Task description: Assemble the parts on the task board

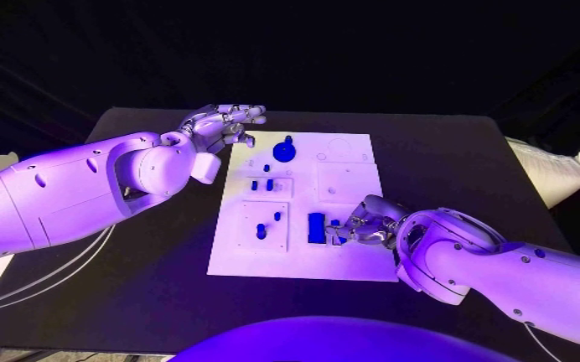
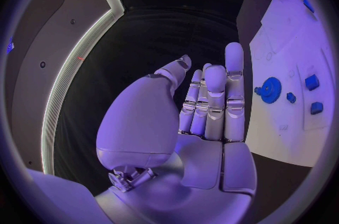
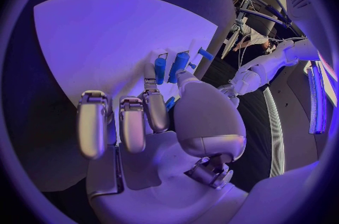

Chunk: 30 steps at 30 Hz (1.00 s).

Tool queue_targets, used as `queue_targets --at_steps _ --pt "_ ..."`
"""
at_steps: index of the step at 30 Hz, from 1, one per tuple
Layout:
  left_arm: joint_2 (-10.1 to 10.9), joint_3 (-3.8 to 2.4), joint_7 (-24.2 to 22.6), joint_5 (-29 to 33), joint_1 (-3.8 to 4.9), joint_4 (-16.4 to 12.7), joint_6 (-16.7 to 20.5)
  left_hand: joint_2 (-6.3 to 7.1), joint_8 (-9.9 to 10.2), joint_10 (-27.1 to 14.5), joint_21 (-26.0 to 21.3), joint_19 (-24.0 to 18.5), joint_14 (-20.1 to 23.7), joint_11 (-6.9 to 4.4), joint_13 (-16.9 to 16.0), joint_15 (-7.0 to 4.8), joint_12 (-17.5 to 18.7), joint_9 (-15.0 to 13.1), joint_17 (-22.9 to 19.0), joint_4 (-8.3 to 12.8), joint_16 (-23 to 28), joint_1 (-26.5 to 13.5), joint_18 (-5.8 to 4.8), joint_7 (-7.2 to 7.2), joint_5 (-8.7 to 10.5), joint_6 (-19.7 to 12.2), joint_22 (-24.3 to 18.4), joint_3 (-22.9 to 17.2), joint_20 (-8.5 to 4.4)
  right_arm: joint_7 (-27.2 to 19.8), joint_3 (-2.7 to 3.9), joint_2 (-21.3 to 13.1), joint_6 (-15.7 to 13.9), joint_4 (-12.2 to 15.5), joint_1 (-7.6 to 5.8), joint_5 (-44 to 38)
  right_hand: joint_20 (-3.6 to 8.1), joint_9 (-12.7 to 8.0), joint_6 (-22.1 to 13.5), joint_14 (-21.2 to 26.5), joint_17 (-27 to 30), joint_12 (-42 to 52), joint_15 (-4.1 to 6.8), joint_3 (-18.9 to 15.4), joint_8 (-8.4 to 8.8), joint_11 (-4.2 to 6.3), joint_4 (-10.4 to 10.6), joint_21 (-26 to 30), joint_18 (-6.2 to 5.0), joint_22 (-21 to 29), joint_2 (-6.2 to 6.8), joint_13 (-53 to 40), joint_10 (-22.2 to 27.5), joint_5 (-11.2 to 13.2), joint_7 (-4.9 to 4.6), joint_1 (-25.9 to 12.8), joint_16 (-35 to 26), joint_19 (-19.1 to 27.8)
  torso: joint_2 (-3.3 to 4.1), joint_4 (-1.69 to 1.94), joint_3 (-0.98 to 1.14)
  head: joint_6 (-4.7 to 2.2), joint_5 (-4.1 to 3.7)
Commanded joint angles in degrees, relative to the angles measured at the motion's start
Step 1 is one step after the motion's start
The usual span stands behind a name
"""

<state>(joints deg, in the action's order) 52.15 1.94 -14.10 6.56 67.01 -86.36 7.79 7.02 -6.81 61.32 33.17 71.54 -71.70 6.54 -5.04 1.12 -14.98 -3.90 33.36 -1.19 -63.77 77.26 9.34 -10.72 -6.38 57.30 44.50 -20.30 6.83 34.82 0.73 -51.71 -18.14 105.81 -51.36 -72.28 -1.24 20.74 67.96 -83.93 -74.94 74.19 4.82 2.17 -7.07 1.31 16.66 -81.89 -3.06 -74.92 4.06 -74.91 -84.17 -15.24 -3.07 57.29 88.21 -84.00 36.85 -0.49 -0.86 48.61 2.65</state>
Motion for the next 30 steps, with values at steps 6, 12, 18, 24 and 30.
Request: queue_targets --at_steps 6,12,18,24,30 --pt "0.1 -0.03 -0.2 -0.1 0.03 0.0 -1.1 -0.51 -0.3 -0.5 -0.2 0.3 0.0 -0.06 0.0 0.27 -0.2 0.0 -0.1 -0.1 -0.2 0.2 1.09 -0.08 0.0 -0.4 -0.1 0.3 0.13 -0.4 -0.12 -0.1 1.3 0.4 0.17 -2.0 0.28 0.2 -0.1 -5.6 -12.8 -0.3 0.27 -1.8 -0.19 0.07 0.1 -0.1 0.52 -4.6 -0.43 -6.6 -1.7 0.4 0.11 -1.1 0.1 -1.9 -0.02 0.02 0.02 0.02 -0.02" --pt "0.2 -0.03 -0.1 -0.1 0.03 0.1 -1.1 -0.51 -0.3 -0.5 -0.2 0.4 0.0 -0.05 0.0 0.28 -0.2 0.0 -0.1 -0.1 -0.2 0.2 1.09 -0.09 0.01 -0.4 -0.1 0.3 0.14 -0.5 -0.12 -0.3 1.1 0.8 0.17 -2.3 0.29 0.3 0.0 -5.6 -13.0 0.1 0.29 -2.2 -0.28 0.11 0.0 -0.3 0.57 -4.8 -1.12 -6.8 -1.8 0.0 0.15 -1.2 0.2 -2.0 0.0 -0.04 0.01 0.04 -0.03" --pt "0.2 -0.03 0.0 -0.1 0.03 0.2 -1.1 -0.51 -0.3 -0.5 -0.2 0.4 0.0 -0.05 0.0 0.28 -0.2 0.0 -0.1 -0.1 -0.2 0.2 1.09 -0.09 0.01 -0.4 -0.1 0.3 0.14 -0.9 -0.1 -0.5 -0.5 1.9 0.18 -4.8 0.34 0.5 0.2 -5.7 -13.2 0.5 0.35 -3.1 -0.39 0.19 -0.1 -0.5 0.64 -5.1 -1.68 -7.0 -1.9 -1.4 0.24 -0.8 0.3 -2.1 0.02 -0.05 0.08 0.06 -0.04" --pt "0.2 -0.02 0.0 -0.1 0.03 0.3 -1.2 -0.51 -0.3 -0.5 -0.2 0.4 0.0 -0.05 0.0 0.28 -0.2 0.0 -0.1 -0.1 -0.2 0.2 1.09 -0.09 0.01 -0.4 -0.1 0.3 0.14 -1.0 0.01 -1.2 -1.1 2.8 0.15 -7.3 0.37 0.7 0.2 -5.7 -13.3 0.7 0.39 -3.5 -0.44 0.23 0.0 -0.6 0.67 -5.3 -2.24 -7.1 -2.0 -2.2 0.29 -0.6 0.4 -2.2 -0.05 0.01 -0.06 -0.02 -0.1" --pt "0.1 -0.02 0.0 -0.1 0.03 0.4 -1.2 -0.51 -0.3 -0.5 -0.2 0.4 0.0 -0.05 0.0 0.28 -0.2 0.0 -0.1 -0.1 -0.2 0.2 1.09 -0.09 0.01 -0.4 -0.1 0.3 0.14 -0.9 0.08 -1.8 -1.0 2.8 0.11 -8.4 0.38 0.7 0.2 -5.7 -13.3 0.6 0.4 -3.7 -0.45 0.25 -0.1 -0.6 0.67 -5.3 -2.56 -7.1 -2.0 -2.7 0.3 -0.3 0.4 -2.2 -0.04 -0.03 0.02 -0.08 -0.07"
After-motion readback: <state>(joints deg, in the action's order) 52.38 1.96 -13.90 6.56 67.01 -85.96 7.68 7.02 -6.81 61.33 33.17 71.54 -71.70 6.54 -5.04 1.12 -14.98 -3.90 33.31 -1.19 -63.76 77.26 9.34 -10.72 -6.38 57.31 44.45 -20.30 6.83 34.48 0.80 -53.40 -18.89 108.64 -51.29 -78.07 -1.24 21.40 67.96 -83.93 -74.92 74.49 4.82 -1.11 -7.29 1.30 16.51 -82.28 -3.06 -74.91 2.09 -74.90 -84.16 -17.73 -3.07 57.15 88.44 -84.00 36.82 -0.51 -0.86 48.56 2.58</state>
